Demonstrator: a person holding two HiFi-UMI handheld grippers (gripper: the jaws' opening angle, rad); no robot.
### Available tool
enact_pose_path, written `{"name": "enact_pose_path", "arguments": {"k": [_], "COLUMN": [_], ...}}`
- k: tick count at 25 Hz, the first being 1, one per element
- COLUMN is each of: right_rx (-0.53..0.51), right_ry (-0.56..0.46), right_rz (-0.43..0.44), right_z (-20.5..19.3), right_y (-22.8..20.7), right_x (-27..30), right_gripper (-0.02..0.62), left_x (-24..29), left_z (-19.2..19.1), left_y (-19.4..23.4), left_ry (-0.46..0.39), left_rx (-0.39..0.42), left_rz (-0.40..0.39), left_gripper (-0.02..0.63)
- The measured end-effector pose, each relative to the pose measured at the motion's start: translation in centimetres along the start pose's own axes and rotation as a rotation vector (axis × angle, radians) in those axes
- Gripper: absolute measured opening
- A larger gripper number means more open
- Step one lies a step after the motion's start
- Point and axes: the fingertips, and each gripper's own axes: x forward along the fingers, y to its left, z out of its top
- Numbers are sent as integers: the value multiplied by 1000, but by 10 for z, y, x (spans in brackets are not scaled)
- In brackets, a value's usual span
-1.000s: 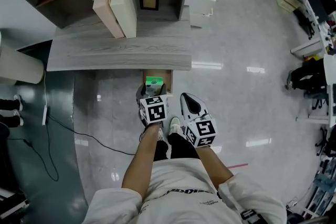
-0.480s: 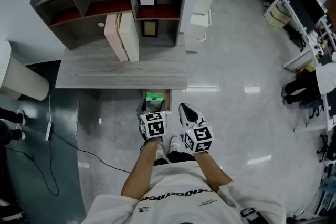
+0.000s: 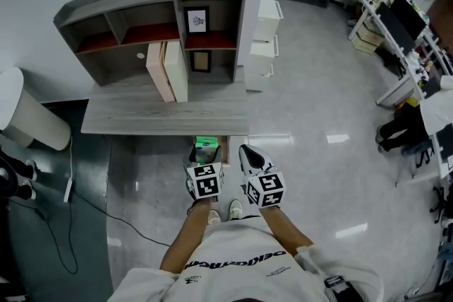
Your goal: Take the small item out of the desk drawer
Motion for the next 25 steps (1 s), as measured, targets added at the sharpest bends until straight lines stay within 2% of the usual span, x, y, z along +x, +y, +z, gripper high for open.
{"name": "enact_pose_path", "arguments": {"k": [12, 25], "right_rx": [-13, -43], "right_ry": [-59, -96], "right_rz": [-1, -3], "right_z": [27, 44], "right_y": [-3, -9], "right_x": [3, 12], "right_gripper": [31, 31], "left_x": [-26, -32], "left_z": [47, 65], "left_y": [-4, -6], "left_ry": [-102, -179], "left_rx": [47, 55], "left_rz": [-8, 4], "left_gripper": [356, 356]}}
